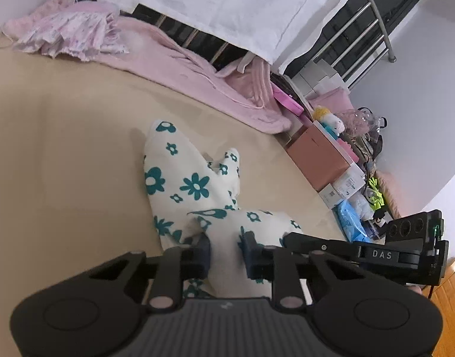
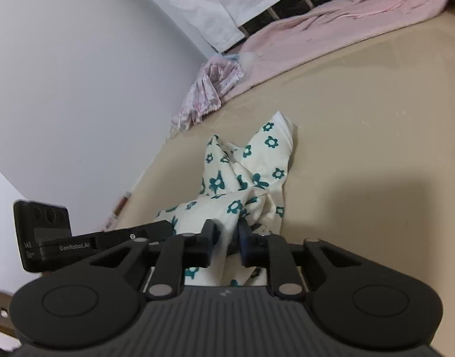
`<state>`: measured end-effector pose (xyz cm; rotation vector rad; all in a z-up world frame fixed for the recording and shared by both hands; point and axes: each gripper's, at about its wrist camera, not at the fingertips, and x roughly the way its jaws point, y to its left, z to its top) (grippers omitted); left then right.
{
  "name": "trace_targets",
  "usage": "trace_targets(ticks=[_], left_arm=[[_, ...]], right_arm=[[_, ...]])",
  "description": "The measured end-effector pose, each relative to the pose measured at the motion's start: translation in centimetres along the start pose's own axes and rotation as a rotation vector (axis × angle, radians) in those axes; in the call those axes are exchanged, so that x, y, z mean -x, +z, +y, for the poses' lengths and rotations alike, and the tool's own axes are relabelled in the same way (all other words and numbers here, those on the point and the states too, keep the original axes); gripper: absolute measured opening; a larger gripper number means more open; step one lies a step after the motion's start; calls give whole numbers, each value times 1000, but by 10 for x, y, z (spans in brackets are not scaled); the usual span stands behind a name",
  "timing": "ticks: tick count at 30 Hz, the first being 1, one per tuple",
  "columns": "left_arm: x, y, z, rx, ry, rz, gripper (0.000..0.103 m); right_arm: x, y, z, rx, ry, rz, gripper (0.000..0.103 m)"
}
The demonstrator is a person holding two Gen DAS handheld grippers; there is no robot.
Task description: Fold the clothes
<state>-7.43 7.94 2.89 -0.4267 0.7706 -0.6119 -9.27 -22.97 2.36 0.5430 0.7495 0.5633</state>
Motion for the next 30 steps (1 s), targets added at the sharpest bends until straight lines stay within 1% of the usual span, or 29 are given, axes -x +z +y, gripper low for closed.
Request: trace_targets(ticks=[3, 4, 7, 8, 9, 10, 11, 12, 13, 15, 16, 17, 18, 19, 20, 21, 23, 24, 25, 27, 28, 30], left_arm=[[-7, -8, -2, -32, 40, 11, 19], [-10, -10, -2, -46, 43, 5, 21], [-8, -10, -5, -70, 47, -3, 23], [-6, -10, -6, -83, 50, -10, 26], [-2, -8, -8, -99, 66, -30, 33], [6, -8, -11, -120, 92, -66, 40], [13, -8, -15, -142, 119, -102, 43], [19, -8, -19, -167, 146, -138, 45], [25, -9, -25, -203, 168, -173, 45], [32, -10, -38, -251, 175, -240, 44], [35, -12, -43, -250, 161, -285, 44], [34, -13, -47, -252, 147, -299, 43], [28, -15, -51, -257, 150, -290, 37], [19, -17, -54, -270, 172, -264, 27], [10, -20, -57, -286, 194, -236, 24], [0, -23, -59, -317, 223, -206, 19], [-17, -32, -59, -360, 280, -158, 18], [-22, -36, -58, -366, 289, -150, 18], [-23, -38, -57, -367, 287, -153, 18], [-18, -35, -56, -367, 276, -166, 18], [-14, -34, -56, -365, 263, -186, 19], [-3, -32, -59, -378, 225, -235, 20]], right_arm=[[1, -8, 2, -2, -17, -13, 11], [-2, -12, 4, 24, -45, -11, 11], [-10, -22, 16, 123, -125, -18, 11], [-10, -24, 21, 159, -145, -22, 12], [-6, -24, 26, 191, -158, -31, 16], [-2, -23, 31, 223, -171, -39, 20], [2, -23, 37, 253, -184, -51, 34], [9, -22, 41, 276, -197, -71, 41], [15, -20, 43, 292, -202, -90, 41], [24, -18, 48, 318, -206, -123, 42], [21, -17, 48, 309, -196, -112, 41], [14, -17, 46, 289, -195, -101, 41], [8, -18, 44, 268, -193, -89, 38], [2, -20, 40, 245, -193, -77, 30], [-3, -22, 36, 222, -192, -68, 13], [-6, -24, 32, 195, -186, -69, 13], [-6, -28, 26, 158, -175, -75, 13], [-5, -29, 25, 148, -173, -74, 13], [-5, -30, 25, 146, -173, -74, 13], [-2, -31, 27, 185, -191, -76, 17], [2, -31, 31, 212, -207, -90, 20], [12, -27, 45, 293, -235, -144, 21]])
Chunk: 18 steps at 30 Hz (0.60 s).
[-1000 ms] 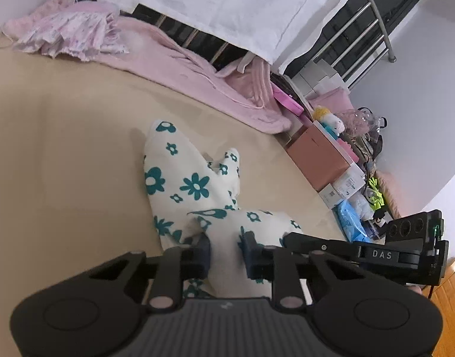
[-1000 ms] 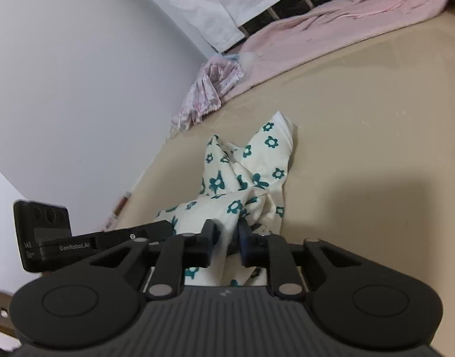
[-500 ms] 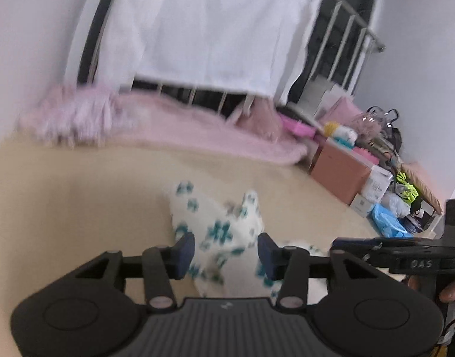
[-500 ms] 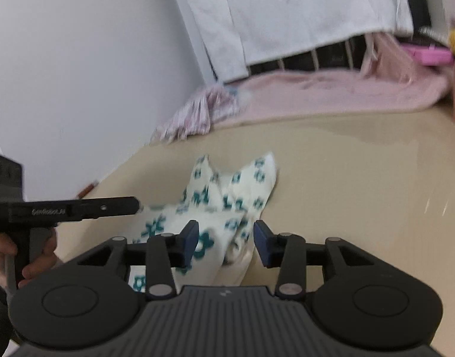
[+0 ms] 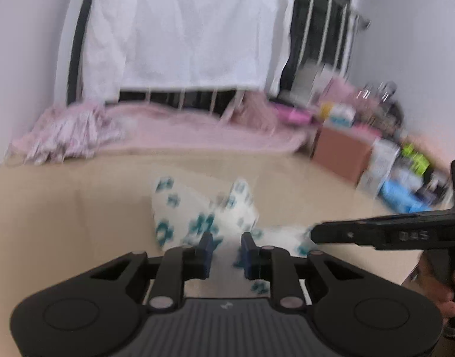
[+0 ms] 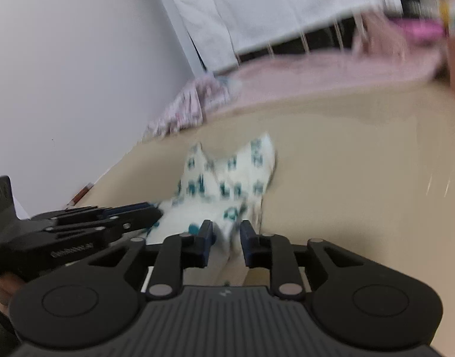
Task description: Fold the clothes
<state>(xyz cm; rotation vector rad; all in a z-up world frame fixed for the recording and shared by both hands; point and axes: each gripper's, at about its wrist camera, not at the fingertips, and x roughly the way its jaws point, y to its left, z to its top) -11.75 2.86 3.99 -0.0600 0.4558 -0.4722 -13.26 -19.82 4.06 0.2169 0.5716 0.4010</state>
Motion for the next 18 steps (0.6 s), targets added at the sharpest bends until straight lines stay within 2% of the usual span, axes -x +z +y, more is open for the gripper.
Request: trace_targets(ticks=[3, 6, 8, 10, 12, 14, 18], left_arm=[[-3, -1, -6, -30, 21, 13, 20], [-17, -10, -9, -35, 56, 59, 16], [-21, -17, -7, -30, 68, 68, 16], [-22, -20, -6, -29, 68, 64, 16], [-23, -21, -7, -45, 71, 62, 16], [-23, -21, -8, -69, 72, 64, 16], [-18, -17, -3, -46, 52, 44, 17]], right_arm=[[5, 12, 18, 101, -21, -74, 21], [-18, 10, 28, 131, -5, -18, 17], [-37, -2, 35, 180, -41, 30, 17], [-44, -15, 41, 239, -85, 30, 17], [-45, -18, 44, 235, -103, 24, 17], [-46, -19, 46, 233, -111, 26, 17], [-43, -20, 43, 232, -105, 21, 17]])
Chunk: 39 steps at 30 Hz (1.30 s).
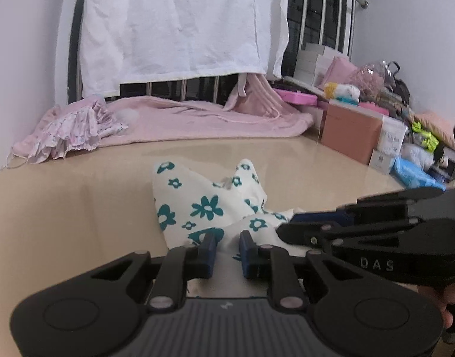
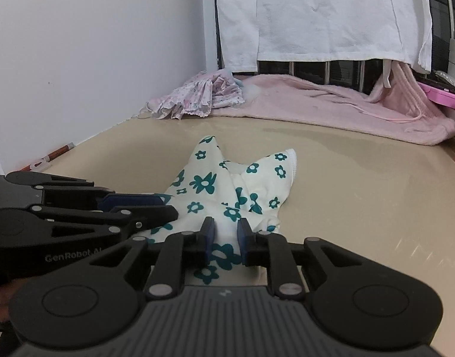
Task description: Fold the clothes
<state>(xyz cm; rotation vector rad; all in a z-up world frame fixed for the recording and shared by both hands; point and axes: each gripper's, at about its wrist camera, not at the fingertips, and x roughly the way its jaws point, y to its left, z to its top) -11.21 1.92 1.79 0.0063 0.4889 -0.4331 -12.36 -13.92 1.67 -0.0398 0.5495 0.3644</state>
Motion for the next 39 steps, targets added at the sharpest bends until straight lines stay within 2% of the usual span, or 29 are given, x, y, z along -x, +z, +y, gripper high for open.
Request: trace_targets(ticks=[3, 6, 9, 12, 14, 17, 20, 21, 23, 24, 27, 32, 36, 39], left_arm=[[10, 2, 6, 28, -26, -47, 22], [15, 6, 11, 46, -45, -73, 22], [13, 10, 15, 71, -60, -62, 22], [-3, 2, 6, 7, -5, 16, 22], [-3, -3, 3, -9, 8, -3, 22], [4, 3, 9, -3, -15, -24, 22], [19, 12, 18, 2, -32, -77, 37], [23, 14, 21, -2, -41, -88, 44], [22, 16, 19, -50, -82, -65, 49], [21, 17, 18, -80, -100, -50, 50], [17, 9, 8, -192, -120, -14, 50], [19, 0, 17, -159, -122, 8, 54], [34, 3, 19, -180, -128, -33, 55], [53, 2, 13, -281, -173, -67, 62]], right_arm=[[11, 4, -5, -37, 19, -27, 18], [27, 9, -17, -130, 63, -126, 18], [21, 16, -16, -112, 48, -116, 18], [2, 13, -10, -79, 17, -35, 18], [-4, 6, -9, -84, 12, -30, 18], [0, 5, -10, -83, 15, -32, 18], [12, 9, -13, -67, 32, -49, 20], [17, 11, -14, -52, 47, -60, 25], [23, 17, -14, -21, 78, -68, 36], [23, 20, -13, -5, 91, -69, 38], [11, 24, -2, 47, 84, -59, 39], [-14, 14, 8, 70, 80, 10, 40], [-18, 13, 4, 30, 93, 29, 40], [-15, 15, 3, 38, 98, 28, 41]])
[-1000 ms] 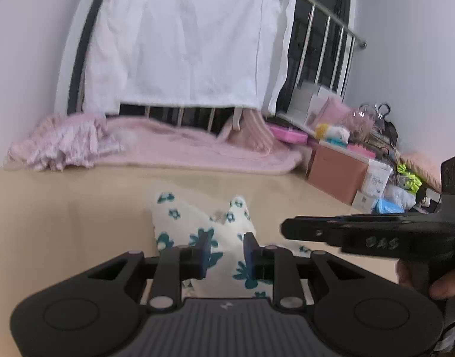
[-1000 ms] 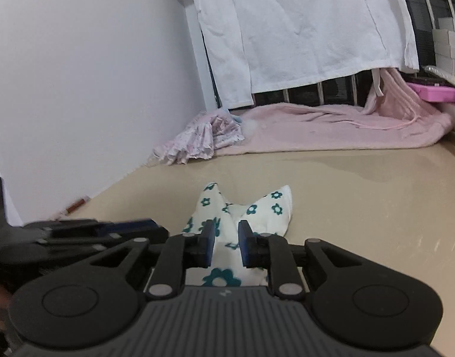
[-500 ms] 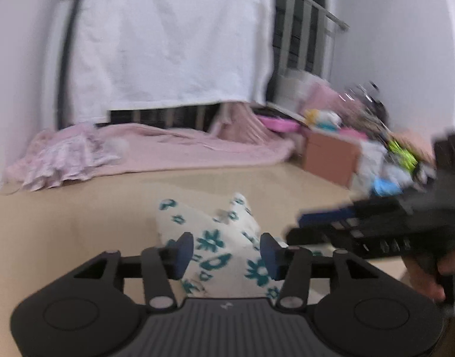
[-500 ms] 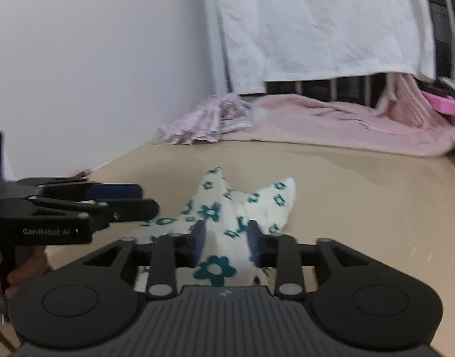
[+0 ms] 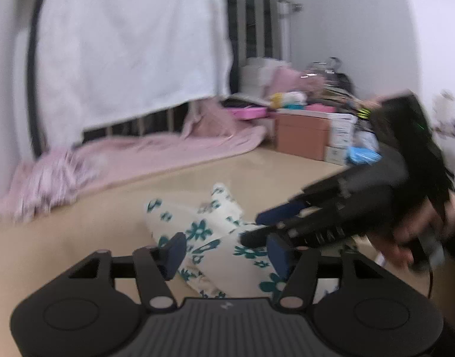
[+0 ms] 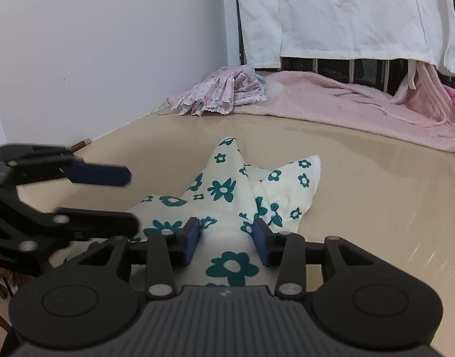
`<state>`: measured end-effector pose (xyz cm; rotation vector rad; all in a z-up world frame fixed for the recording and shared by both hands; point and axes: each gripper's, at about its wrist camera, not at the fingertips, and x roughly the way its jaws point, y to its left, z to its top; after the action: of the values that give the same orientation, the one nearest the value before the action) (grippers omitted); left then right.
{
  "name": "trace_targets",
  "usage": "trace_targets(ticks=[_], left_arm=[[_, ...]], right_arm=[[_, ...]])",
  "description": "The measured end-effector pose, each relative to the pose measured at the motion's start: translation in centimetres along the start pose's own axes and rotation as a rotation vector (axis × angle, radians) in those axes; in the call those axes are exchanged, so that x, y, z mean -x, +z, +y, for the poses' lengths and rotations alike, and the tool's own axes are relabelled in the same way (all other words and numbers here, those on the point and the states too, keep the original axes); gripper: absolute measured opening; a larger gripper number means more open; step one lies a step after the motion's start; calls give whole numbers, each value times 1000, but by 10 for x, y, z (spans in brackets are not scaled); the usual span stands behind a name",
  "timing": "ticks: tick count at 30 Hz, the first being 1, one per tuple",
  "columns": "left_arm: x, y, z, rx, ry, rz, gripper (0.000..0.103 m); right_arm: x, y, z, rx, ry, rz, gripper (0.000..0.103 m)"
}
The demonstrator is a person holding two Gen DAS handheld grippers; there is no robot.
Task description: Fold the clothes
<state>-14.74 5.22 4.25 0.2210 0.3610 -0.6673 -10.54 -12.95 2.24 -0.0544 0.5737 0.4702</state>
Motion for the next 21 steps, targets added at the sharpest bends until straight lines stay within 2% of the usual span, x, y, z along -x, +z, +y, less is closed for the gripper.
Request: trace_targets(ticks=[2, 3, 5, 6, 9, 11, 14, 17, 21], left_arm=[[12, 0, -7, -81, -39, 0, 64], [17, -1, -11, -119, -65, 1, 69], [27, -3, -18, -177, -160, 4, 81], [28, -3, -25, -215, -184, 1, 85], [21, -9, -46, -341, -183, -8, 86], [11, -15, -52, -394, -167, 15, 86], [-2, -25, -59, -420, -157, 51, 86], [2, -39, -71, -501, -134, 33, 86], [11, -68, -92, -693, -69, -35, 86]], right_arm=[[11, 5, -7, -13, 19, -16, 44], [17, 7, -10, -19, 29, -24, 48], [27, 10, -16, -18, 43, -42, 50], [26, 12, -18, -21, 53, -37, 51], [19, 16, -22, -25, 62, -16, 51], [5, 17, -21, -33, 68, 29, 50], [-13, 12, -21, -31, 90, 97, 51], [-12, 15, -25, -14, 136, 161, 51], [2, 10, -17, 28, 196, 208, 51]])
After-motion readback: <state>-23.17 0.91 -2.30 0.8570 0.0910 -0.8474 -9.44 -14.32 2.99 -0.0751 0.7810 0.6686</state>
